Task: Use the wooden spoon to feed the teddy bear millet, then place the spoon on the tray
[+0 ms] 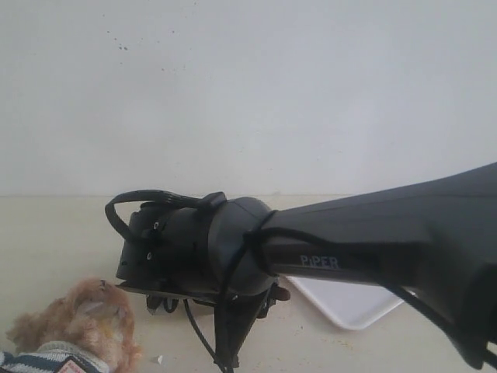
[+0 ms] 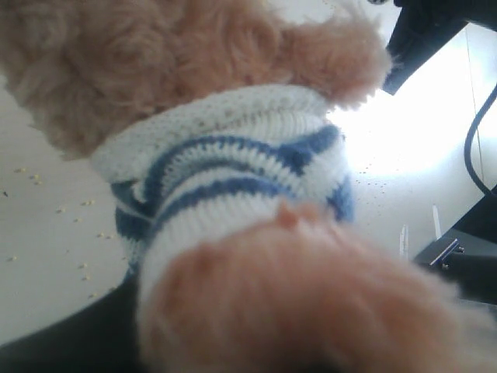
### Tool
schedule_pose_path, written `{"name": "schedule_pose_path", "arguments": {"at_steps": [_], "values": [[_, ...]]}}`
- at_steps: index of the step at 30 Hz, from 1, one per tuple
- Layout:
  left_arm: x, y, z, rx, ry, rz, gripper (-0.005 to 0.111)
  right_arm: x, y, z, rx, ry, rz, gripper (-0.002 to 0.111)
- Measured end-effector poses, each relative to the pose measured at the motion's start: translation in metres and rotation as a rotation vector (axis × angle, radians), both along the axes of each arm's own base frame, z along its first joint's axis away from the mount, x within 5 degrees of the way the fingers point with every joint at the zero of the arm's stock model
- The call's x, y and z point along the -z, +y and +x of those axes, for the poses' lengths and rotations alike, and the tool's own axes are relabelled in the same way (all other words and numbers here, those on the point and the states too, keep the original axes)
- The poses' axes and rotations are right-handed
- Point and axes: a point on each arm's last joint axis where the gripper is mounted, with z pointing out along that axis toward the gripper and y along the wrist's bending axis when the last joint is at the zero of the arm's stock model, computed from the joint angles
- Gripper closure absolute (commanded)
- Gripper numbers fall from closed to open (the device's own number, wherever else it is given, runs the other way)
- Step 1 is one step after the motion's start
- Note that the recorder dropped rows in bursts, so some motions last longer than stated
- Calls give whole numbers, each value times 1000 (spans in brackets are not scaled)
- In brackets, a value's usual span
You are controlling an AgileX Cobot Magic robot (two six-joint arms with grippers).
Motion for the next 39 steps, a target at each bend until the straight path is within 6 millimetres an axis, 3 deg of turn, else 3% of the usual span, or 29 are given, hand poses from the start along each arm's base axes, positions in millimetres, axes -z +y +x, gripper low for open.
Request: {"name": "schedule_pose_path", "arguments": {"at_steps": [21,39], "values": [[0,0,0,0,0,0,103,1,4,1,-24,-9,45,108],[0,0,0,0,0,0,103,-5,-1,15,-57,-91,13,108]]}}
